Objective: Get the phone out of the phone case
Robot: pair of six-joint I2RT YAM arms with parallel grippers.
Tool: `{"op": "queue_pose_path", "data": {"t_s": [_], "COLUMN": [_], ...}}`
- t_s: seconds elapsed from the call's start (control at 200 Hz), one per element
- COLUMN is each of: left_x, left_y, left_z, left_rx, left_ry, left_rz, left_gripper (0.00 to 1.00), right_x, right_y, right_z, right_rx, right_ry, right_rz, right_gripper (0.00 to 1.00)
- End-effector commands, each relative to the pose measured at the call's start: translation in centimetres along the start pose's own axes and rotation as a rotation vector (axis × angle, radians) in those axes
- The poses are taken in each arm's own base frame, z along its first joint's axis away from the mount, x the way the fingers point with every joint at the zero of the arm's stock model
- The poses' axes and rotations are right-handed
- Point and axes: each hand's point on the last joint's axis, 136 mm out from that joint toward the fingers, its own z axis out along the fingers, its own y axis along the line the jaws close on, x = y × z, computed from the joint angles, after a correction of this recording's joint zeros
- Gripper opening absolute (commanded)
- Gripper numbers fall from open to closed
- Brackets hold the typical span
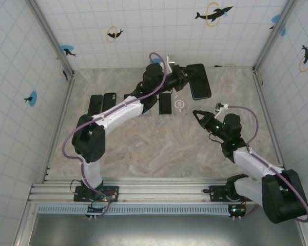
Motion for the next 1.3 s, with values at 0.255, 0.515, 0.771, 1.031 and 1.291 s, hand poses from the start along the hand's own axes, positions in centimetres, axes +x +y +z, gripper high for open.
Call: {"op": "queue_pose_path", "data": {"t_s": [0.255,0.515,0.771,1.031,1.291], "left_x": [-2.0,-0.5,2.1,2.7,3.0], "left_y": [-3.6,-6.8,-8.6,-9.5,-9.3], "left_z": [-4.1,-5.6,-6.9,-8.0,-8.1], "left_rx": [0.062,0.175,0.284,0.342,0.347], "left_ry": [0.074,0.168,0.304,0.356,0.380], "left_rz": [0.458,0.753,0.899,0.917,0.894], "left_gripper": [0.00,0.00,0.00,0.00,0.00], "right_x": [0.1,-0.2,0.0,1.6,1.8], "right_y": [6.5,8.8,11.1,12.3,13.2], "right_z": [-1.2,-0.6,0.5,0.7,0.9], "right_rx": [-0.215,-0.364,-0.532,-0.655,-0.700], "right_ry": [0.233,0.294,0.369,0.390,0.393], "right_rz": [-0.573,-0.841,-0.955,-1.008,-1.026], "right_gripper": [0.43,0.51,0.50,0.47,0.36]}}
